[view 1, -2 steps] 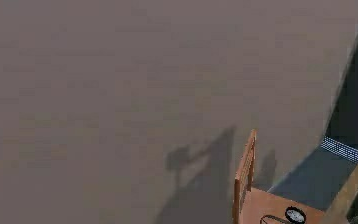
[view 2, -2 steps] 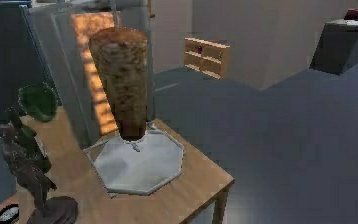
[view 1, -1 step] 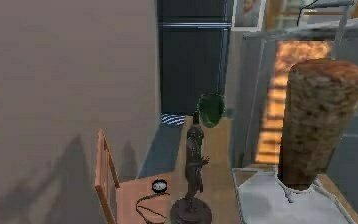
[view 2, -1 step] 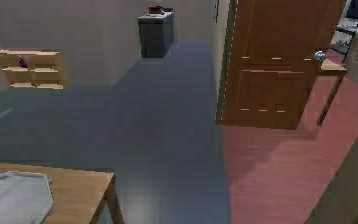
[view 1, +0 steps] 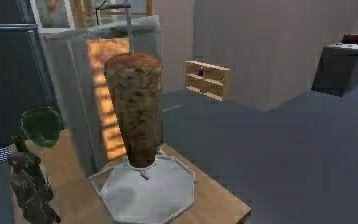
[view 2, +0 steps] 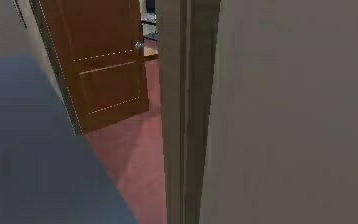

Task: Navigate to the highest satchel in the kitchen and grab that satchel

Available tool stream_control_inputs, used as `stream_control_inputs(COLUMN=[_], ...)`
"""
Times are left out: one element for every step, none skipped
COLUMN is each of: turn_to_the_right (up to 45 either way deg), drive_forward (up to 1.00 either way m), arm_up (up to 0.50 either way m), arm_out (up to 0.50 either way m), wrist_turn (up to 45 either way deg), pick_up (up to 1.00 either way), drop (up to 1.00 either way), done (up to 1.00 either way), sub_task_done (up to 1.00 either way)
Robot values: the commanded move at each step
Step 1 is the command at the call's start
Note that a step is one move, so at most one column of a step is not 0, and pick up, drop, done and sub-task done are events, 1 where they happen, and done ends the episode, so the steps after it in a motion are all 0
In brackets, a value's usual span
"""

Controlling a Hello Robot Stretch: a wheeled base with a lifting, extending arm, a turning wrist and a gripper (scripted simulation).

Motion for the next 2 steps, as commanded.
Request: stream_control_inputs(turn_to_the_right=[45.0,3.0], drive_forward=[0.00,0.00], arm_up=[0.00,0.00], arm_out=[0.00,0.00], wrist_turn=[0.0,0.0], pick_up=[0.00,0.00], drop=[0.00,0.00], done=[0.00,0.00], sub_task_done=[0.00,0.00])
